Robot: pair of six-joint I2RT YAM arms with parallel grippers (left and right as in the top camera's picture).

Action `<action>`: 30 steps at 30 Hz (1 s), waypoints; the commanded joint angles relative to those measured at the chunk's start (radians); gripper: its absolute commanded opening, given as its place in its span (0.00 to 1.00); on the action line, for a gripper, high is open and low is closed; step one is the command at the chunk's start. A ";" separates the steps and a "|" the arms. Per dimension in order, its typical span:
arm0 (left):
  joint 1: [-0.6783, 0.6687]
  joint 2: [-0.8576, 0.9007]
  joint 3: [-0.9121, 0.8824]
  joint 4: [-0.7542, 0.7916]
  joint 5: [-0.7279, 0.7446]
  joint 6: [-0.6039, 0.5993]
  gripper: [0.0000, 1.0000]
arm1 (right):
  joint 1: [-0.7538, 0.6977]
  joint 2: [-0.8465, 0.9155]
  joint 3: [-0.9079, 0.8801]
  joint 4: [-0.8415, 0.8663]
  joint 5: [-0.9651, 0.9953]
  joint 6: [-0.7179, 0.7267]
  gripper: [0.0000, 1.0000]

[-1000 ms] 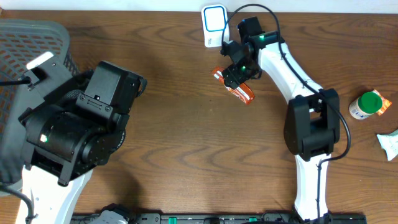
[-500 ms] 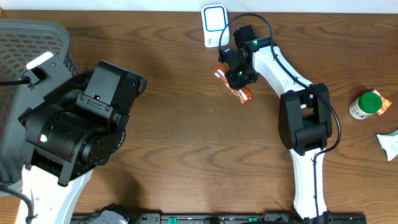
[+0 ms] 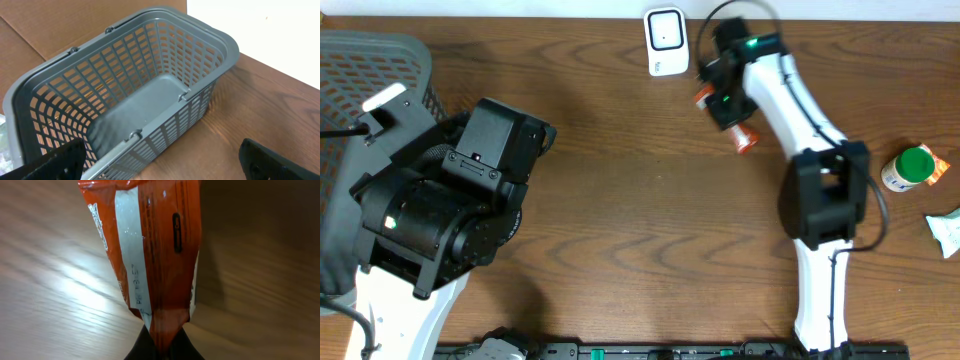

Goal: Scan the item barcode
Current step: 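Carry the red bar to the right table edge and release it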

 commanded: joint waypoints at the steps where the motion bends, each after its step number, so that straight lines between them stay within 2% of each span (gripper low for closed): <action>1: 0.006 0.001 0.008 -0.032 -0.005 -0.008 0.98 | -0.084 -0.131 0.047 -0.012 0.221 0.071 0.01; 6: 0.006 0.001 0.008 -0.032 -0.005 -0.008 0.98 | -0.220 -0.148 0.047 -0.013 0.409 0.146 0.01; 16: 0.006 0.001 0.008 -0.032 -0.005 -0.008 0.98 | -0.561 -0.139 0.046 0.040 0.411 0.279 0.01; 24: 0.006 0.001 0.008 -0.033 -0.005 -0.008 0.98 | -0.795 -0.108 0.045 0.083 0.220 0.308 0.01; 30: 0.006 0.001 0.008 -0.032 -0.005 -0.008 0.98 | -0.884 -0.021 0.045 0.100 0.183 0.309 0.01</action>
